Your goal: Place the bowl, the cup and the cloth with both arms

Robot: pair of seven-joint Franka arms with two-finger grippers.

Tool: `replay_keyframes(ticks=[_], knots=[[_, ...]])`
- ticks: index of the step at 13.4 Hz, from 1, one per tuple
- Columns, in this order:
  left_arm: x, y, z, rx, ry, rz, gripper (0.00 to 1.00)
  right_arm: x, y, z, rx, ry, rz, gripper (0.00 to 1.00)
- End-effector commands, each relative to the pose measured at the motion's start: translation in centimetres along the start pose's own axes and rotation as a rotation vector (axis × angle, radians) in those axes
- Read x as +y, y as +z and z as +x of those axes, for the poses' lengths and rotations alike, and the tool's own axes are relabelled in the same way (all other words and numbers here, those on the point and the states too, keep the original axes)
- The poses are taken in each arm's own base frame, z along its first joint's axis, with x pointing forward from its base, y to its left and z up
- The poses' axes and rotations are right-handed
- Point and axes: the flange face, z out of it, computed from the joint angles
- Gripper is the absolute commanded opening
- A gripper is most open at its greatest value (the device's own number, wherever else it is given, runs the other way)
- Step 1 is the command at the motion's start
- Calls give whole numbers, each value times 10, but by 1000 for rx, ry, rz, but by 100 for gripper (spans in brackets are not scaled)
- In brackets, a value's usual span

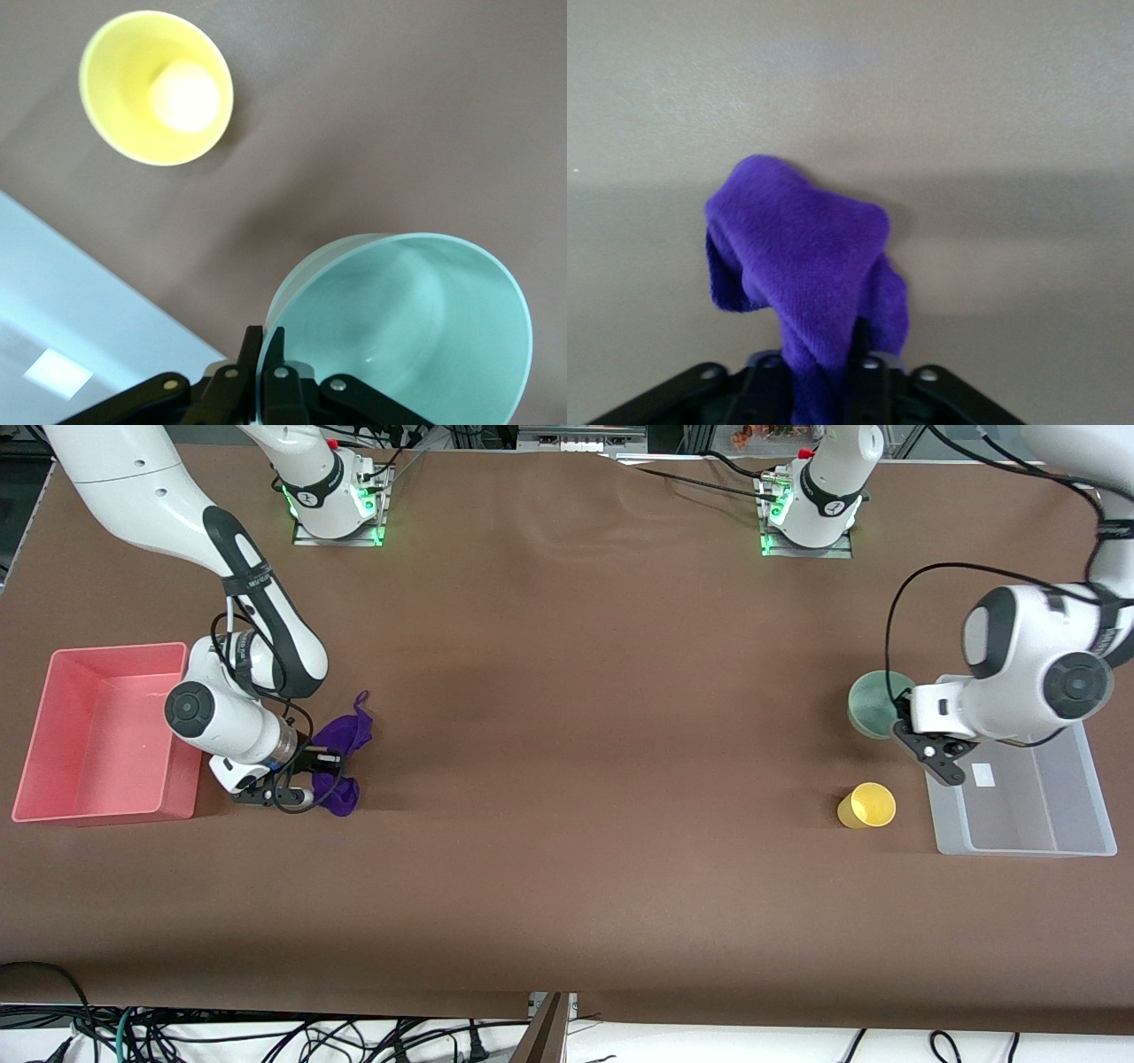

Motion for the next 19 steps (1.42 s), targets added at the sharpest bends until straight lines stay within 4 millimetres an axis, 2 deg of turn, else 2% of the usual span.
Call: replay_keyframes(ticks=[1,2,3,5,6,7,9,10,11,13,14,16,17,18,19], knots=[[-32,-21,-26,-5,37,-11,0,0,-51,10,-41,-5,-18,0],[-46,-20,-42,1,31,-14,0,5,-80,15,-77,-5,-27,0],[-63,-16,-57,8,19,-18,0,17,-112,18,-127,-8,-49,0],[-103,-12,-87,4,12,-1,0,58,-173,20,-207,-96,-89,0],[-122,-6,-97,11,17,-1,0,85,-195,18,-241,-139,-102,0],[-141,-1,-105,21,12,-1,0,117,-209,13,-280,-166,-115,0],[-176,26,-122,40,-13,-11,0,190,-233,-5,-325,-237,-149,0],[-190,48,-124,54,-18,-4,0,228,-234,-15,-343,-263,-146,0],[-198,65,-121,77,-11,23,0,256,-227,-21,-361,-266,-142,0],[-209,94,-123,95,0,35,0,298,-187,-28,-411,-243,-133,0],[-214,103,-128,105,-12,44,7,317,-170,-33,-413,-261,-131,0],[-217,110,-127,116,-15,56,83,343,-132,-38,-412,-284,-126,0],[-217,107,-128,115,-13,59,100,346,-112,-39,-415,-281,-125,0],[-217,102,-128,114,-8,62,100,346,-96,-37,-404,-268,-113,0],[-214,85,-125,117,-4,74,100,347,-81,-34,-389,-262,-104,0]])
